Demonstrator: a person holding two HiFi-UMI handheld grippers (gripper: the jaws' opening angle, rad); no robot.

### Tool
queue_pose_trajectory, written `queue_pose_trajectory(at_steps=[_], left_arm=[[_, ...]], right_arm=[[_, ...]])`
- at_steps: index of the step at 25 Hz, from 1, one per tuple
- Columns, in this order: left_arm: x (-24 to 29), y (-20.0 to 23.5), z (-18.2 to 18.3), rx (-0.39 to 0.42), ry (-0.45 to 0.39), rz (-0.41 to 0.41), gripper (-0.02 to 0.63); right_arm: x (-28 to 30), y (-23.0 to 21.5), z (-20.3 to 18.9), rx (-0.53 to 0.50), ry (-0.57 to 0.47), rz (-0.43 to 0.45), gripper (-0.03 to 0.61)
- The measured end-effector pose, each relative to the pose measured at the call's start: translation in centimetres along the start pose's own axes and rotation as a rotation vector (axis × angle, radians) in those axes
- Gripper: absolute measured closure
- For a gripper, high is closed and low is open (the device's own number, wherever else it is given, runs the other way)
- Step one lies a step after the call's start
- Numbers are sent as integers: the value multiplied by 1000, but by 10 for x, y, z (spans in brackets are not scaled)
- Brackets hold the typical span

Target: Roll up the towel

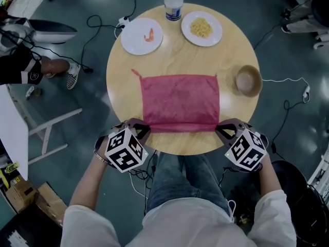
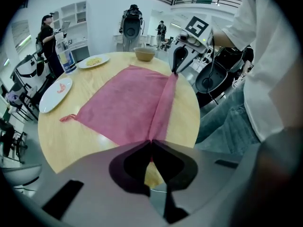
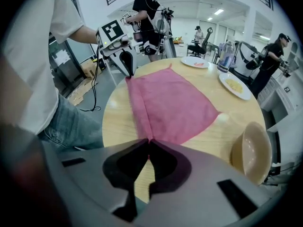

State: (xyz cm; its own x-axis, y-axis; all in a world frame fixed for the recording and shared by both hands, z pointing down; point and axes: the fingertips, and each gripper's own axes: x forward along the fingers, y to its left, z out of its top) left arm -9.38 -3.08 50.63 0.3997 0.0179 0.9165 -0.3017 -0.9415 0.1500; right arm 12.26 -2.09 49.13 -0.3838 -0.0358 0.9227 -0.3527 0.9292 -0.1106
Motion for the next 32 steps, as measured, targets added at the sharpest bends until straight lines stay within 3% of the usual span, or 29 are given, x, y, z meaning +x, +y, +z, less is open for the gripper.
queue_pose_trajectory(at_steps=[6,11,17,24,32], left_arm=[[12,13,-3,-35,29,-11,597],[16,17,-1,-13,32,3,593],[5,19,-4,-15,-4,38,549],[-13,-4,3,85,-27,90,532],[10,-15,2,129,-3,128,535]], right_arm=[[12,-18,4,19,0,-2,565],[18,-26,2,23,0,-34,563],[9,-29,6,14,-35,-96,497],[-11,-7,14,-58,-57,-113,494],[7,11,10,-164,-11,-103,509]])
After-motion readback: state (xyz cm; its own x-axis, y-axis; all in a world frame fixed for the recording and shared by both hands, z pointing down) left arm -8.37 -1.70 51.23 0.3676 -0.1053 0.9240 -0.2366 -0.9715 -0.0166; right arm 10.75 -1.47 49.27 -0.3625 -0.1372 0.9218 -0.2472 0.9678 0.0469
